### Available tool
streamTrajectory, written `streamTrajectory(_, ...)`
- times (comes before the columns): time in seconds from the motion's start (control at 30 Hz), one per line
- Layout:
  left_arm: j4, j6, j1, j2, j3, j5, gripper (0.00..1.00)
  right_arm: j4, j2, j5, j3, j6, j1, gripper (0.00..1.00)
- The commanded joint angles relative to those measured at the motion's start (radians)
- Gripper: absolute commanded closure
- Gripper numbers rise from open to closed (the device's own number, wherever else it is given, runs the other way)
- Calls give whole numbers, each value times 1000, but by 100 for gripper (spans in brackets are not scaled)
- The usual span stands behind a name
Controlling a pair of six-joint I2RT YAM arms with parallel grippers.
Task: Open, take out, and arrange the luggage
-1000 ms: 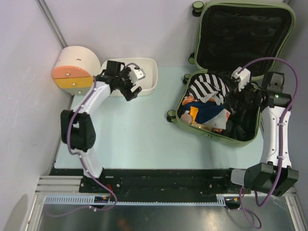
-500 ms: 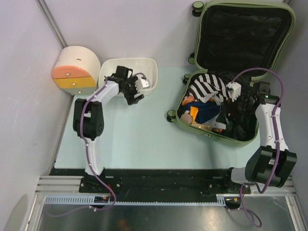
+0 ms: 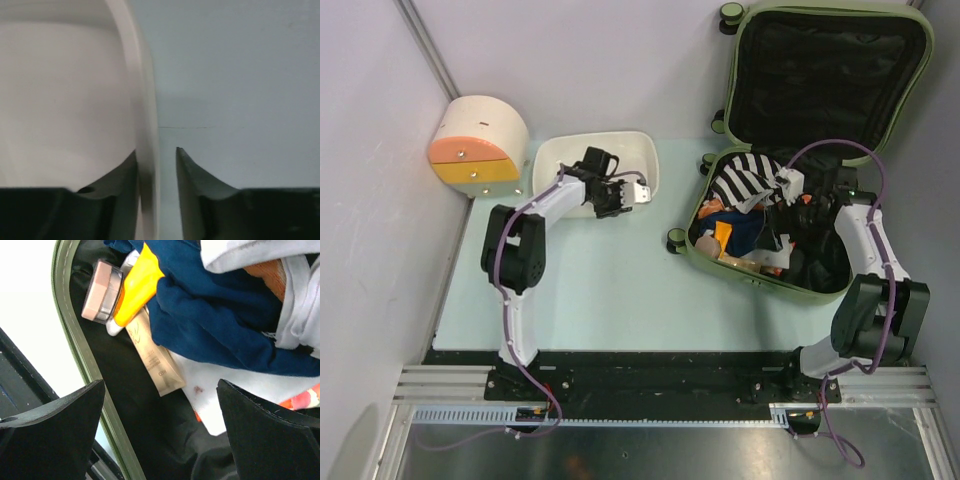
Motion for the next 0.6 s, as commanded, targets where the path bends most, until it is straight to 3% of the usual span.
streamTrajectory(0.0, -77, -31, -29, -108, -39, 75, 68, 72, 13, -41, 4, 71, 20, 0)
streamTrajectory(0.13, -105, 2, -81, -174, -110, 116, 81, 51, 27, -57, 4, 81, 43, 2)
streamTrajectory(0.4, -108, 27, -161, -248, -202, 159, 81, 35, 19, -63, -6, 117, 69, 4)
streamTrajectory(0.43, -108, 0, -167, -237, -195, 155, 75, 35, 15, -60, -8, 126, 72, 5)
streamTrajectory(0.47, -108, -19, -167, -232, -184, 149, 60, 37, 7, -58, -14, 135, 80, 5)
streamTrajectory(0.53, -108, -74, -161, -228, -152, 136, 45, 58, -4, -54, -34, 175, 103, 7)
streamTrajectory(0.57, -108, -86, -158, -234, -141, 132, 23, 77, -19, -43, -45, 199, 111, 7)
